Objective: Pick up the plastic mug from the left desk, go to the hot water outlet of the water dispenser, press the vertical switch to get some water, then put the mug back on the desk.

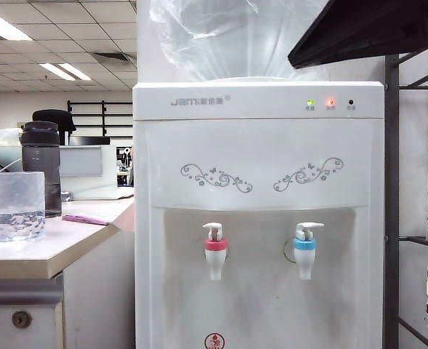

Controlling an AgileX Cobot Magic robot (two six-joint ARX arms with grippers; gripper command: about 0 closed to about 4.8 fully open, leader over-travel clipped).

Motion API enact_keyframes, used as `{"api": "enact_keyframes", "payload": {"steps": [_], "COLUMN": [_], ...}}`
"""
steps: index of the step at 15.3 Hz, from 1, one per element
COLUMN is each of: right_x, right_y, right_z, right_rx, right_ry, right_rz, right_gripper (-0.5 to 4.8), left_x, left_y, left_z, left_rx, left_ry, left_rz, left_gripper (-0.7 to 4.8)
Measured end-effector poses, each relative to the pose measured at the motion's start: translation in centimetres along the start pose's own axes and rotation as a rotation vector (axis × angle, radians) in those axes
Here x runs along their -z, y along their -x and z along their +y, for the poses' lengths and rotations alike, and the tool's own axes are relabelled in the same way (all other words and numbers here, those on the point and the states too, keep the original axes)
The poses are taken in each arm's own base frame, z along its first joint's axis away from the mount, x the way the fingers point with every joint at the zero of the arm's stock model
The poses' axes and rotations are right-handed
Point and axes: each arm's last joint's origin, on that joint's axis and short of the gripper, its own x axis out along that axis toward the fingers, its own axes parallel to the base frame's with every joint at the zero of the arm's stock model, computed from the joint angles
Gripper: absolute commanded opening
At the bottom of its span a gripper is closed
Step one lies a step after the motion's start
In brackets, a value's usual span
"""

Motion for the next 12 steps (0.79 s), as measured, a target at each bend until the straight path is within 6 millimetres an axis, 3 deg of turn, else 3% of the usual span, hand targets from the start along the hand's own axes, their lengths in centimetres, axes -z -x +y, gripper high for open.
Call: {"api": "enact_keyframes", "payload": {"steps": [3, 8, 12], "right_x": [0.0, 0.0, 0.0], "right_y": [0.0, 0.0, 0.0], "right_z": [0.0, 0.0, 0.0], "right_rx": [0.0, 0.0, 0.001], "right_ry": [0.0, 0.0, -0.001], "right_rz": [0.0, 0.0, 0.001], "right_gripper": [-0.05, -0.05, -0.05], "left_x": [0.6, 1.8, 0.2], "left_y": [1.8, 2.5, 3.6], "left_z": [0.5, 1.1, 2.3], "left_rx": [-0.004, 0.133, 0.016], "left_ry": [-0.055, -0.064, -0.011], "left_rz": [-0.035, 0.064, -0.133], "left_gripper": [-0.05, -0.05, -0.06]}}
